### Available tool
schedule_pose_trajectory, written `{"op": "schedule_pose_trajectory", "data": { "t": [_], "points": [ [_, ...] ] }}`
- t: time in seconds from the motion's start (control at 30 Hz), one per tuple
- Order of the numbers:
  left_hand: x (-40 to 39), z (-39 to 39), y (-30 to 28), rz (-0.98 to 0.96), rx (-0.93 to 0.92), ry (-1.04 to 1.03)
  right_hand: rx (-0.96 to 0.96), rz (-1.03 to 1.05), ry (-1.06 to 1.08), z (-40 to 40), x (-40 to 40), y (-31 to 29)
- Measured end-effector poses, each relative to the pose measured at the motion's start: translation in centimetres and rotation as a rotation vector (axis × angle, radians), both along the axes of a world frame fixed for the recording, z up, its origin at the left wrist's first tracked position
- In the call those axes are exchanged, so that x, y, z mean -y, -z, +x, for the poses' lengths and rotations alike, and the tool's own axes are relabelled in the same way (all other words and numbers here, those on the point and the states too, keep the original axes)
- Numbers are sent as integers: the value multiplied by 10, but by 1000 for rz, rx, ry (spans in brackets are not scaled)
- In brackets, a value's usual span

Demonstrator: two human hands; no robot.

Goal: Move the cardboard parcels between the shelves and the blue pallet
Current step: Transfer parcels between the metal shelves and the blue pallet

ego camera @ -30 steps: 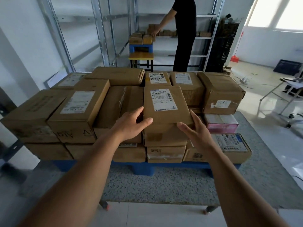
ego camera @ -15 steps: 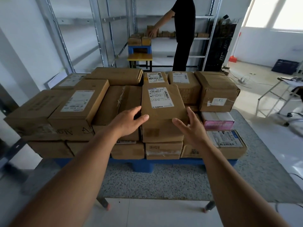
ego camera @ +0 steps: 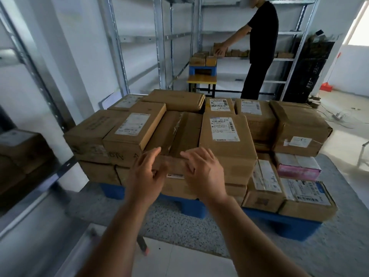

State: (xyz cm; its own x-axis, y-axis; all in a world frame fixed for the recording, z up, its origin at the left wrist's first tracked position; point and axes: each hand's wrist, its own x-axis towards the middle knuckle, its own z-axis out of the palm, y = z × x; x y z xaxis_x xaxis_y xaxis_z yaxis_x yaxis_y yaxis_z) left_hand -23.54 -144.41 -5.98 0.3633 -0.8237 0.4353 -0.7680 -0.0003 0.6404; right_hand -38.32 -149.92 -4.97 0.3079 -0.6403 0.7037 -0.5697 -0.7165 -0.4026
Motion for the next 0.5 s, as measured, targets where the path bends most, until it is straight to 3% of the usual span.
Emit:
{"op": "schedule_pose_trajectory", "data": {
  "t": [0.27, 0.5],
  "points": [
    [-51, 37, 22, 104, 51, -322, -66, 15, -269, 62, -18, 27],
    [-94, 59, 30, 146, 34, -478, -131, 53, -407, 108, -37, 37]
  ]
}}
